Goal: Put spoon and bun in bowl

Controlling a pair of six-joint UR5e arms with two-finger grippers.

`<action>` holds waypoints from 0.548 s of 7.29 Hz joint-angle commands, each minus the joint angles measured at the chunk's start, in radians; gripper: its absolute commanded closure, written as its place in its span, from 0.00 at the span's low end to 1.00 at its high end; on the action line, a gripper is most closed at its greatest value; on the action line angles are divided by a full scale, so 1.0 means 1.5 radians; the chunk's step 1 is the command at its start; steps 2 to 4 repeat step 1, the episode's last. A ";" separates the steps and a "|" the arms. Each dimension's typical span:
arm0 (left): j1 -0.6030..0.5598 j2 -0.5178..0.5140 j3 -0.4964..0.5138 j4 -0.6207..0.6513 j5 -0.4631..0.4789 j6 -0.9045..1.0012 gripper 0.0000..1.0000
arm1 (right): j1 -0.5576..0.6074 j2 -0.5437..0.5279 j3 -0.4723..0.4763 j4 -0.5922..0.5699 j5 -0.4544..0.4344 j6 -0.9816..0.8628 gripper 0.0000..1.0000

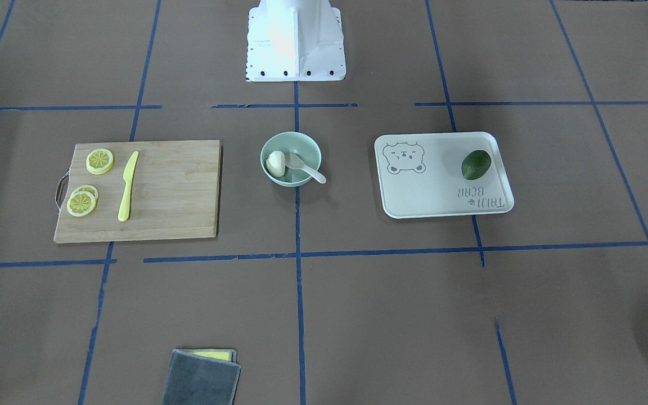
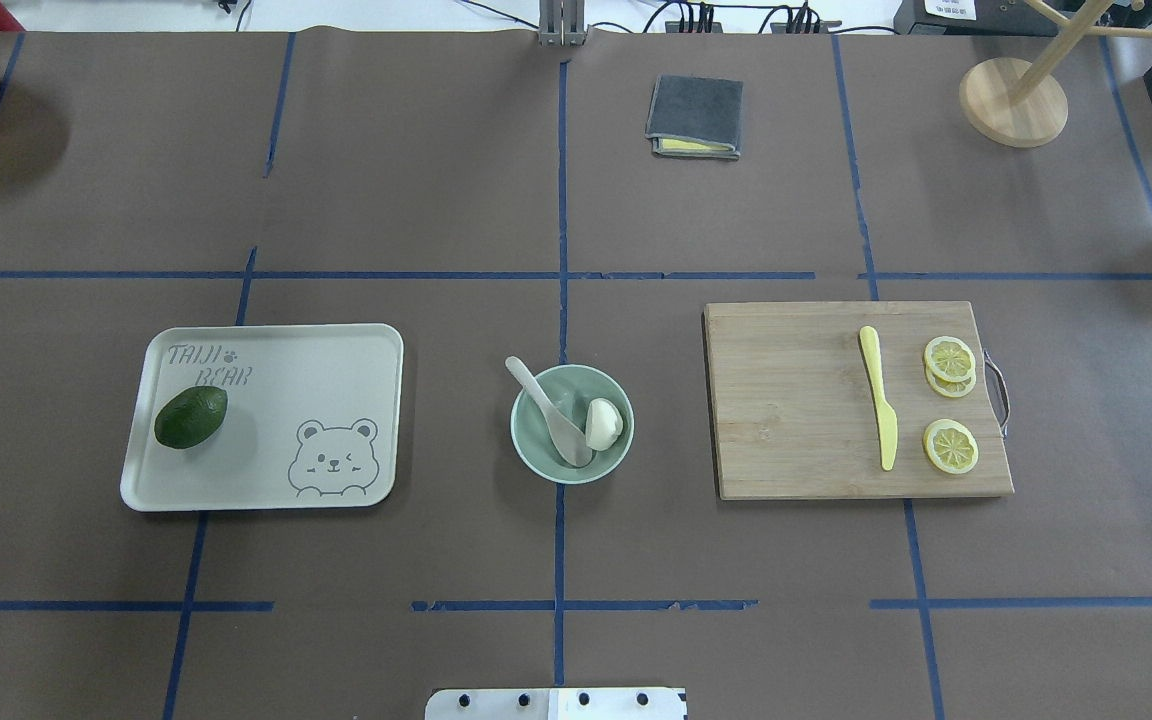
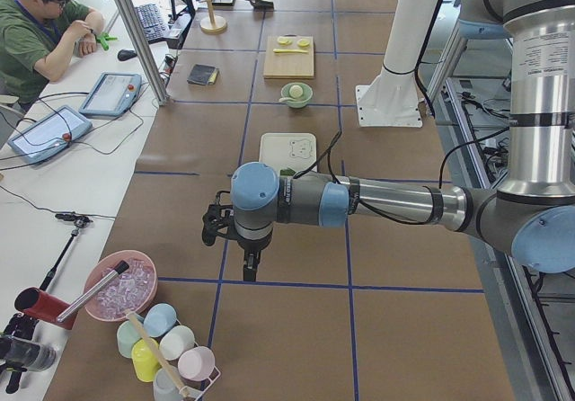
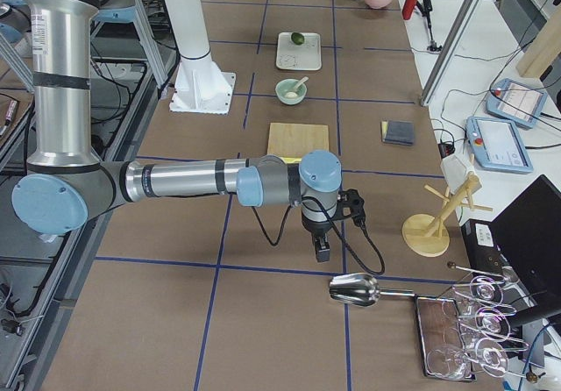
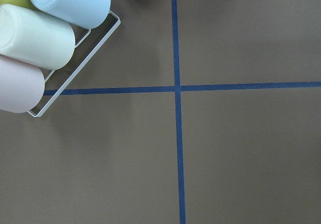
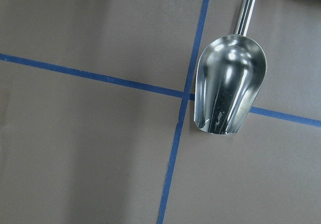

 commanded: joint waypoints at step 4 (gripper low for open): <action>0.001 0.001 0.001 0.001 0.000 0.000 0.00 | 0.000 0.000 -0.003 0.000 0.000 0.000 0.00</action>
